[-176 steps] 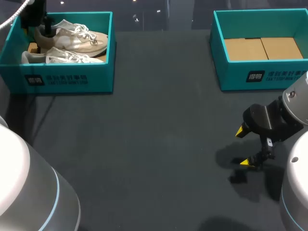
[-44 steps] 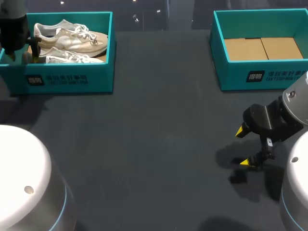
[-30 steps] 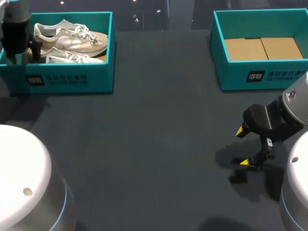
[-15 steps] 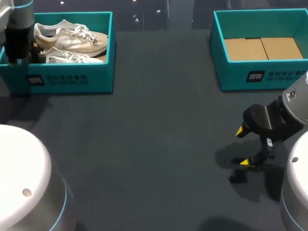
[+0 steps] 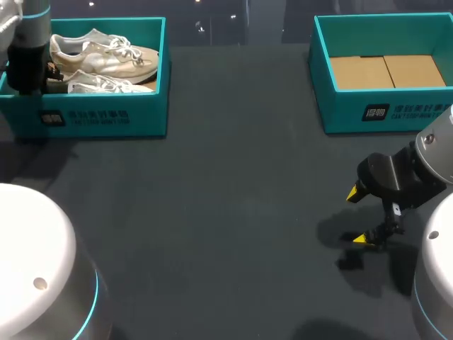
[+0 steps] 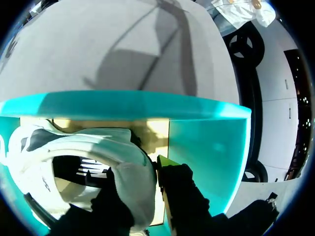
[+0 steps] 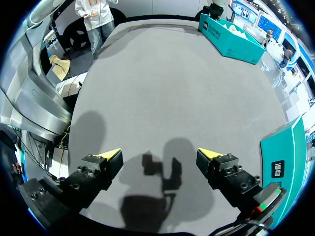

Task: Take the shoe out of the shoebox, open the shoe tongue, remove and reinsert the insole, then place the shoe into the shoebox

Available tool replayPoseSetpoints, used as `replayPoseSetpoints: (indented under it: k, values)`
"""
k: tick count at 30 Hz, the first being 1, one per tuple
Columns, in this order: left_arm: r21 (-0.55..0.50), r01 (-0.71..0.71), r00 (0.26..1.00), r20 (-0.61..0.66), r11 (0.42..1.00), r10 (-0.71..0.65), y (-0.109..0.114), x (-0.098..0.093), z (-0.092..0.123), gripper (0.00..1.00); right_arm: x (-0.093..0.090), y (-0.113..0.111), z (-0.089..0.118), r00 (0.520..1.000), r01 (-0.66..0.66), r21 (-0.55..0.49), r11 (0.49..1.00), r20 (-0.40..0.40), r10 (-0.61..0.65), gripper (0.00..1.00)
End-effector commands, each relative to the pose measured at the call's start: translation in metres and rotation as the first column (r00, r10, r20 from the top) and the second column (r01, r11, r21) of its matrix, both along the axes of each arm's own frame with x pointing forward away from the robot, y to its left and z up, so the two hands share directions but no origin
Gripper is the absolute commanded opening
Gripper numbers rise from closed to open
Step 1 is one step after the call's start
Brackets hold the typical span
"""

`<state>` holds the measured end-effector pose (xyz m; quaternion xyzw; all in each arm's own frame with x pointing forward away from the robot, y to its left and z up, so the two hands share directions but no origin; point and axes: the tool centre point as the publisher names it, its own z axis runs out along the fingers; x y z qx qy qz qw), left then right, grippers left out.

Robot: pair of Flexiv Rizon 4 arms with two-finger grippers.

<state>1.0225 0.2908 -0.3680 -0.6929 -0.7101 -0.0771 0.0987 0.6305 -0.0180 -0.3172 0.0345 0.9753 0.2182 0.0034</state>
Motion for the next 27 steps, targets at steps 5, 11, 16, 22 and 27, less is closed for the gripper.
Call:
replayPoseSetpoints:
  k: [5, 11, 16, 22, 27]
  values:
    - [-0.020, 0.022, 1.000, 0.009, 1.000, -0.022, 0.005, -0.005, 0.018, 0.00, -0.002, 0.000, 0.000, 1.000, 0.002, -0.003, 1.000, 0.004, -0.002, 1.00]
    - [-0.021, 0.029, 0.999, 0.038, 0.999, -0.028, 0.008, -0.006, 0.035, 0.00, -0.002, 0.000, 0.000, 1.000, 0.002, -0.003, 1.000, 0.004, -0.002, 1.00]
    - [-0.007, 0.005, 0.998, 0.055, 1.000, -0.004, 0.008, -0.001, 0.047, 0.00, -0.002, 0.000, 0.000, 1.000, 0.002, -0.003, 1.000, 0.004, -0.002, 1.00]
    - [-0.007, -0.044, 0.998, 0.050, 0.999, 0.044, 0.007, 0.011, 0.072, 0.00, -0.002, 0.000, 0.000, 1.000, 0.002, -0.003, 1.000, 0.004, -0.002, 1.00]
    - [-0.010, -0.091, 0.994, 0.066, 0.996, 0.091, 0.007, 0.022, 0.094, 0.00, -0.002, 0.000, 0.000, 1.000, 0.002, -0.003, 1.000, 0.004, -0.002, 1.00]
